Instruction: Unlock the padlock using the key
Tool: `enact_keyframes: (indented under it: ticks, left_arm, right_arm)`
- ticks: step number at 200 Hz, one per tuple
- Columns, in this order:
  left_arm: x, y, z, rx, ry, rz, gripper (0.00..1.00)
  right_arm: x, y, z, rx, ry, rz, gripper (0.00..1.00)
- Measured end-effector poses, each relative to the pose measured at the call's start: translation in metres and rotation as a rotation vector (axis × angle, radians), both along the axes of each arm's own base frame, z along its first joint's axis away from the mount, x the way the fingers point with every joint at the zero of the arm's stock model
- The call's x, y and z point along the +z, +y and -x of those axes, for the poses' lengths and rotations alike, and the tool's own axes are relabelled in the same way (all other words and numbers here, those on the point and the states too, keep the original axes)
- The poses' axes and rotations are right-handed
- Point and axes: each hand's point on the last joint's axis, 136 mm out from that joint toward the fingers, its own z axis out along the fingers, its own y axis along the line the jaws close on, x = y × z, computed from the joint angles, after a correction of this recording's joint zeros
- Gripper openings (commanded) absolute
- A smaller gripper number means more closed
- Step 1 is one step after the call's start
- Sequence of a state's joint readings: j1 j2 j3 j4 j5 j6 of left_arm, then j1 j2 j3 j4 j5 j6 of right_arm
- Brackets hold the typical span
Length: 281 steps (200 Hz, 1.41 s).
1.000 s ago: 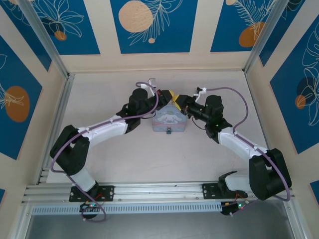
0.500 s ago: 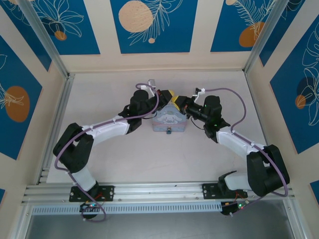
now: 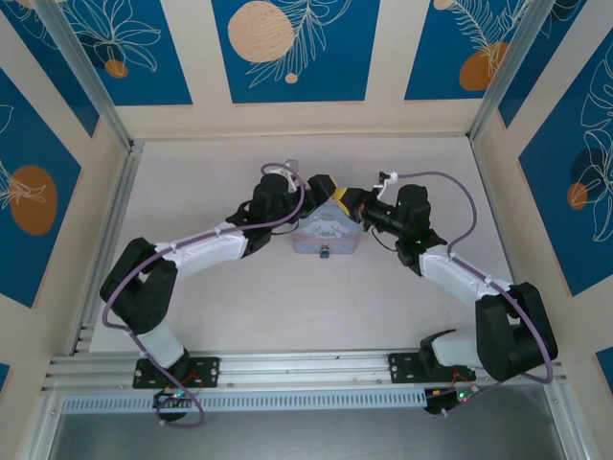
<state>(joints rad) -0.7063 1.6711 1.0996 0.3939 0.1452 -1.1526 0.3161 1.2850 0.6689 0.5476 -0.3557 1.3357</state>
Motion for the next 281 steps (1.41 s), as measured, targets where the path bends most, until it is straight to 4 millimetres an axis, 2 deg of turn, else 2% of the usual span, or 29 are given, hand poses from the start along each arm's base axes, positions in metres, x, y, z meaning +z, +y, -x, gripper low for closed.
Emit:
enact_keyframes:
  ticks: [27,64,77,97,112,148,189,232,281]
  left_arm:
    - [0.005,0.018,-0.006,0.006,0.020,-0.097,0.98]
    - [0.029,0.043,-0.021,-0.037,0.004,-0.190,0.99]
    - [0.040,0.043,-0.022,-0.094,-0.009,-0.207,0.99]
    - [0.048,0.033,-0.022,-0.207,-0.039,-0.231,0.96]
    - [0.043,0.025,-0.016,-0.292,-0.037,-0.247,0.92]
    - [0.011,0.016,0.005,-0.439,0.042,-0.267,0.72]
    - [0.009,0.009,0.018,-0.508,0.058,-0.250,0.54]
    - [0.004,0.001,0.028,-0.535,0.071,-0.234,0.51]
    - [-0.002,-0.007,0.033,-0.545,0.098,-0.209,0.41]
  right_arm:
    - [-0.006,-0.008,0.006,0.021,0.012,0.020,0.00]
    - [-0.016,-0.011,0.019,0.093,0.027,0.045,0.00]
    - [-0.018,-0.009,0.024,0.123,0.024,0.052,0.00]
    - [-0.019,-0.006,0.030,0.170,0.016,0.057,0.00]
    - [-0.018,-0.004,0.035,0.201,0.006,0.057,0.00]
    - [-0.017,0.000,0.040,0.249,-0.008,0.054,0.00]
    - [-0.019,0.002,0.038,0.262,-0.006,0.056,0.00]
    - [-0.022,0.006,0.035,0.268,-0.003,0.056,0.00]
    - [-0.021,0.007,0.032,0.264,-0.012,0.054,0.00]
